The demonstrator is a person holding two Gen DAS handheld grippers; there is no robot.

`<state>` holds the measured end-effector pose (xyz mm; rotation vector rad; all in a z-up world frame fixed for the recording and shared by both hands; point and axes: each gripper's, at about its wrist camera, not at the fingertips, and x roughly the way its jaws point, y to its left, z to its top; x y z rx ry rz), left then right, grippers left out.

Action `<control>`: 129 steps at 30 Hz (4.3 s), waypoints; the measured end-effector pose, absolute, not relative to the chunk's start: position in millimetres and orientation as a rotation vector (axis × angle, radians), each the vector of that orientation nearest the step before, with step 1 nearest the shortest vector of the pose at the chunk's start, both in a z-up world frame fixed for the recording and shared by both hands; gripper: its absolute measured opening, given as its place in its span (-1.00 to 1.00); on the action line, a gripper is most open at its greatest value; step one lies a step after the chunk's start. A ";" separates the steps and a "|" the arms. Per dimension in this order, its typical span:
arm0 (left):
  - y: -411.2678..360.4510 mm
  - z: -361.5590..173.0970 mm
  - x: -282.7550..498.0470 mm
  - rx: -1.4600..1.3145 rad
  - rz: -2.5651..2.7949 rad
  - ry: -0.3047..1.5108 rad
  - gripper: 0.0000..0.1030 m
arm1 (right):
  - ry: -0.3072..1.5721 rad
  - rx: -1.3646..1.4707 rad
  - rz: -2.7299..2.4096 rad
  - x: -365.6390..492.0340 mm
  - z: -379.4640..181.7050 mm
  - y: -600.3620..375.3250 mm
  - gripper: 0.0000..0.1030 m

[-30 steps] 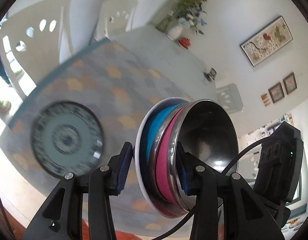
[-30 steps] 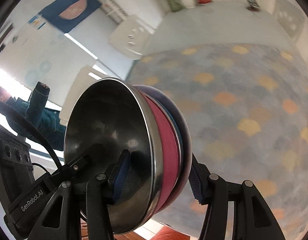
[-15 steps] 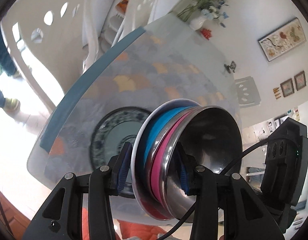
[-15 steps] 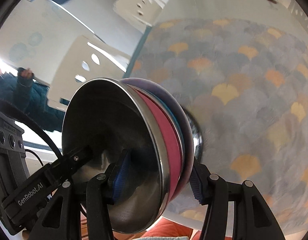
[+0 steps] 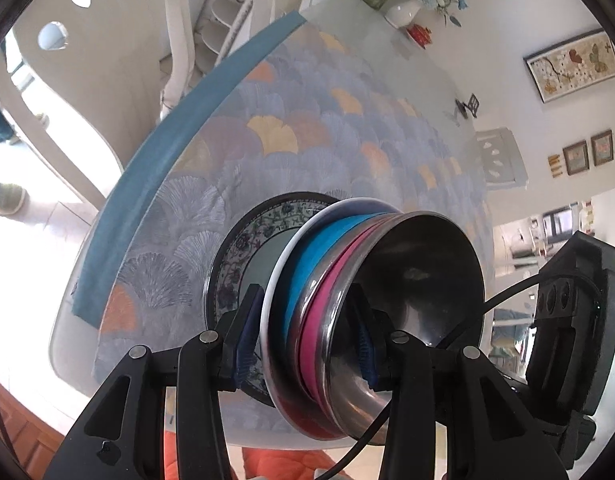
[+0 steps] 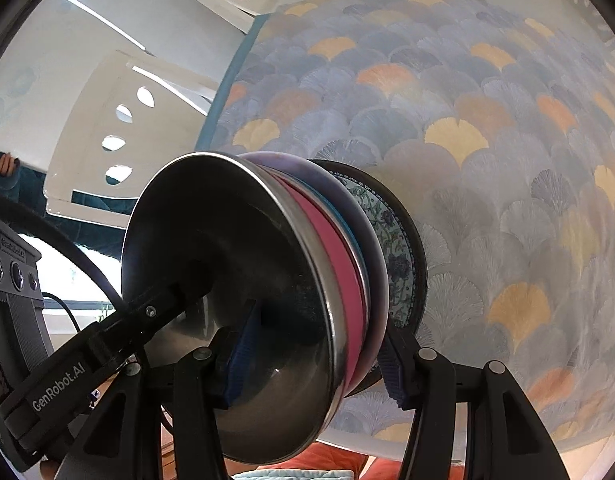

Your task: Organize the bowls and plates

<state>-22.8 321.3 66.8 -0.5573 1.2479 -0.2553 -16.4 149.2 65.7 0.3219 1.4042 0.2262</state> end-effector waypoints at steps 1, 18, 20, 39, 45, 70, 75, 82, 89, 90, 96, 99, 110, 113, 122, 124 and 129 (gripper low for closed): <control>321.5 65.6 -21.6 -0.555 -0.261 1.251 -0.27 | 1.413 0.325 0.221 -16.3 64.1 149.4 0.04; 337.4 81.7 -21.0 -0.463 -0.334 1.189 -0.26 | 1.397 0.434 0.215 -21.8 72.4 136.4 0.04; 340.2 98.1 -27.9 -0.402 -0.339 1.141 -0.22 | 1.368 0.465 0.214 -26.6 79.8 129.4 0.05; 209.5 242.6 -20.2 0.063 -0.291 0.697 0.34 | 0.984 0.239 0.005 -43.9 195.5 18.3 0.16; 147.6 270.5 4.7 0.089 -0.316 0.685 0.48 | 0.937 0.248 0.004 -31.9 216.3 -33.1 0.35; 41.9 239.4 41.5 0.032 -0.177 0.821 0.61 | 0.983 0.134 -0.056 18.6 212.8 -125.8 0.35; 39.6 227.6 45.7 0.014 -0.166 0.880 0.61 | 1.015 0.127 -0.045 25.5 203.0 -127.6 0.35; 37.0 222.0 46.6 0.058 -0.108 0.866 0.61 | 1.055 0.131 -0.033 28.5 192.2 -127.3 0.35; 30.8 208.5 46.3 0.070 -0.128 0.927 0.61 | 1.060 0.140 -0.041 30.1 189.5 -131.8 0.35; 28.8 207.0 45.5 0.070 -0.131 0.934 0.61 | 1.063 0.137 -0.047 30.8 188.3 -133.0 0.35; 18.7 205.6 39.8 0.088 -0.150 0.928 0.61 | 1.070 0.156 -0.048 27.9 185.9 -139.1 0.34; 17.3 205.6 39.0 0.086 -0.152 0.928 0.61 | 1.069 0.152 -0.051 27.4 185.6 -141.0 0.35; 12.1 201.9 35.8 0.064 -0.143 0.954 0.61 | 1.066 0.122 -0.060 24.7 182.7 -143.4 0.35; 11.3 201.7 35.5 0.070 -0.137 0.955 0.61 | 1.066 0.127 -0.063 22.9 181.9 -143.8 0.35; 6.6 202.0 36.4 0.081 -0.133 0.951 0.61 | 1.077 0.114 -0.074 26.4 181.0 -146.9 0.35; 5.9 201.6 37.7 0.086 -0.136 0.954 0.61 | 1.080 0.115 -0.077 27.1 180.2 -147.8 0.35; 6.1 200.7 40.3 0.085 -0.141 0.957 0.61 | 1.084 0.112 -0.080 28.7 179.9 -147.2 0.35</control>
